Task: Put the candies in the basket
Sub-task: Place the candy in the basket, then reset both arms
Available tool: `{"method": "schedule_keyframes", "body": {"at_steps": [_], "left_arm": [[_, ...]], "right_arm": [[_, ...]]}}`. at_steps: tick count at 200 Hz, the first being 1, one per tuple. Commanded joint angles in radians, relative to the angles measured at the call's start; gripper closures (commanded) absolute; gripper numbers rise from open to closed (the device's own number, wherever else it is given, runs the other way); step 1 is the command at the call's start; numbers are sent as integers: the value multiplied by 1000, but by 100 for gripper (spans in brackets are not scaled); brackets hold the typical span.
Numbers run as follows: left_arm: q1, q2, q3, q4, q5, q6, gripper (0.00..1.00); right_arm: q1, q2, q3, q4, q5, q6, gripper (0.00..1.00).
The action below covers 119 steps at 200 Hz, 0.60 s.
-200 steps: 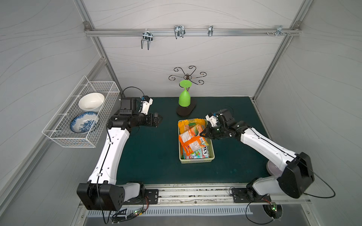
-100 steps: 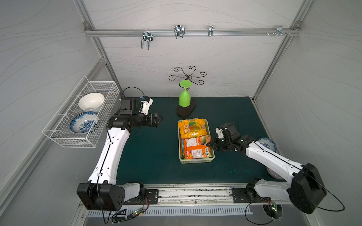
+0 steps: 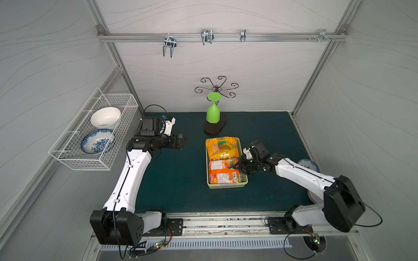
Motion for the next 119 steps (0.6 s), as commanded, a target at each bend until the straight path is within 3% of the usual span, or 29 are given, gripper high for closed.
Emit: {"method": "schedule_keyframes", "body": {"at_steps": [1,19,55,71,81,119], "left_arm": [[6,-22,-41,142,-144,-22,2],[7,-12,-100,229,-200,-33,2],[7,-12,-215,390,-197,-6,2],[7,1,-275,487,-206,-1,1],[8,9,-307,538,-205,3,1],[8,36,-483,792,-187,26,1]], "right_arm": [[-19,-80,19,-71,55,-61,65],[-57,-127,18,-130,77,-93,61],[-118,-222,42,-205,198,-211,49],[-154,-232,89,-265,259,-298,41],[-172,-239,118,-296,299,-350,31],[-234,-266,141,-283,418,-531,16]]}}
